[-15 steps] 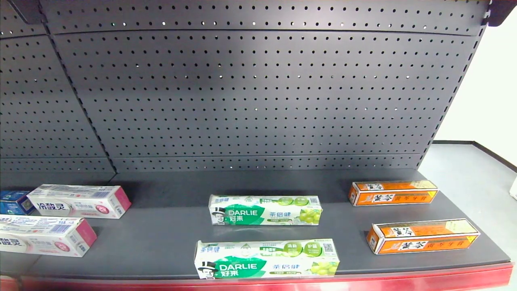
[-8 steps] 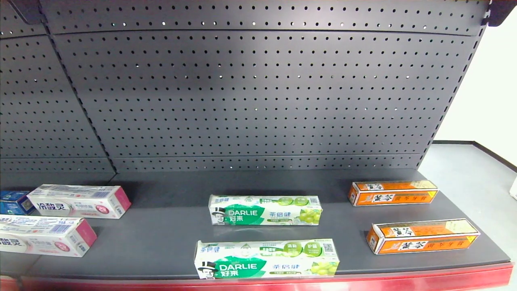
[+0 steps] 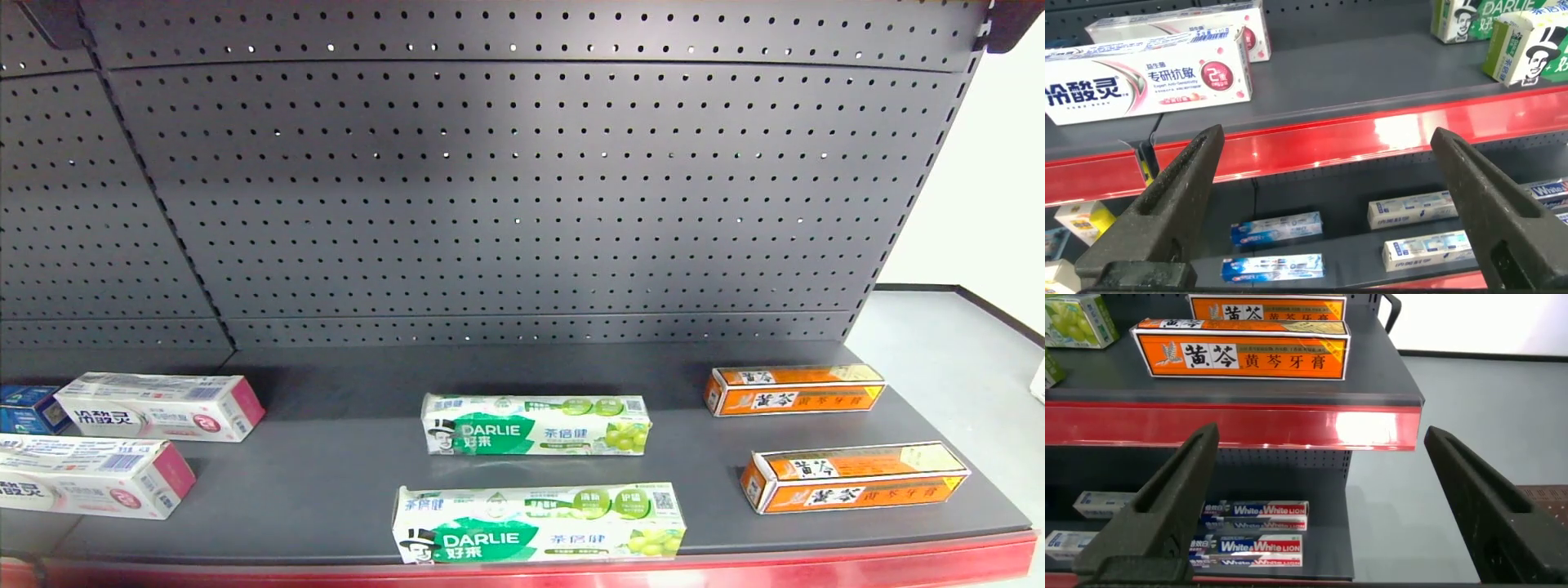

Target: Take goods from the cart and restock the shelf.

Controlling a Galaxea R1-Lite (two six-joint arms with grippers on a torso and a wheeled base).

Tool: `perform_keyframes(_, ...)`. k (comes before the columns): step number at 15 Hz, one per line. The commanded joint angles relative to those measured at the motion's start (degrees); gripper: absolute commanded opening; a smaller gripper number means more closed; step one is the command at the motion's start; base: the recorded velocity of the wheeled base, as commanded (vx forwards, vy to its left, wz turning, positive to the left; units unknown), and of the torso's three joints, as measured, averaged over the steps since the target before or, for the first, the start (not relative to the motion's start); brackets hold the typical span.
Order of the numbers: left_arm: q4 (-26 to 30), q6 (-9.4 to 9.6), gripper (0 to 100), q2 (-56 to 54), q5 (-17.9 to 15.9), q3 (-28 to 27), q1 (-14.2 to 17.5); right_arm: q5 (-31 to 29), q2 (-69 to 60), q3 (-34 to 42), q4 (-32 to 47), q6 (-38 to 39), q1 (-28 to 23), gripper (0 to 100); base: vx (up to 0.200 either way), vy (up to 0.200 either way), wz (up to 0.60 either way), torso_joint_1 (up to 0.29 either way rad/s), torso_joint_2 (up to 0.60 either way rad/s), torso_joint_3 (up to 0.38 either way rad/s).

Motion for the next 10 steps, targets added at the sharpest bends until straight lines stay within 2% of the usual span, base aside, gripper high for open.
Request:
perform_keyframes(1, 0.0, 0.0, 100, -0.05, 0.0, 0.0, 0.02, 0.02, 0.0, 0.01, -0.01, -0.03, 0.05, 100, 0.0, 0.0, 0.0, 0.0, 0.0, 0.0)
perform_keyframes(10, 0.0, 0.0, 100, -0.05, 0.0, 0.0, 0.02, 0.02, 0.0, 0.01, -0.01, 0.05, -0.04, 100, 0.0, 0.0, 0.0, 0.0, 0.0, 0.0)
